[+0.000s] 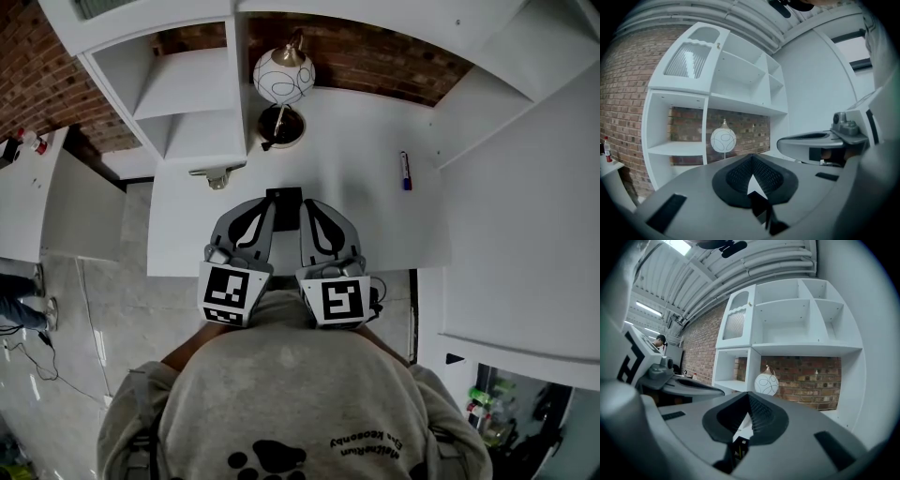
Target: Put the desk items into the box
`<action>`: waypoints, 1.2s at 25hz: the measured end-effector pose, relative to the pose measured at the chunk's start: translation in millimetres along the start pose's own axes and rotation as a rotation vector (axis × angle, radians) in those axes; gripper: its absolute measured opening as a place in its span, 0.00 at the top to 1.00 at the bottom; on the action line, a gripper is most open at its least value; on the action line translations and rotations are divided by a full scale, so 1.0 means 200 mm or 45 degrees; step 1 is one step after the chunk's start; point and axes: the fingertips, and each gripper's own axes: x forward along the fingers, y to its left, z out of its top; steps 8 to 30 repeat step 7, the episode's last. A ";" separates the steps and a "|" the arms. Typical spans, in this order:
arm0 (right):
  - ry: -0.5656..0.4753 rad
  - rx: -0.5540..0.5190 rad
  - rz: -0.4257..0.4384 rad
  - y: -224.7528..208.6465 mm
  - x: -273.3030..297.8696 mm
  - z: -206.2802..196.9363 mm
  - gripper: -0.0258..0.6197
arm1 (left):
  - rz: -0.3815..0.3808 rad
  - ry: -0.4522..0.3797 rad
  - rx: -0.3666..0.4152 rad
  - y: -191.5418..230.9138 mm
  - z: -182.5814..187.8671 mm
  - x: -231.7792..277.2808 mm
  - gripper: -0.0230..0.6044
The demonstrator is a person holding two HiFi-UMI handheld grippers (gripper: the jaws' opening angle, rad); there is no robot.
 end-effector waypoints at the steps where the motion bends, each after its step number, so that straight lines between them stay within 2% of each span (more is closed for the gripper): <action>1: 0.000 -0.001 -0.006 0.00 0.00 0.00 0.94 | -0.008 0.001 0.003 0.00 0.00 0.00 0.95; 30: 0.004 -0.012 -0.020 0.04 0.00 -0.01 0.94 | -0.029 0.007 0.003 0.02 -0.02 -0.02 0.95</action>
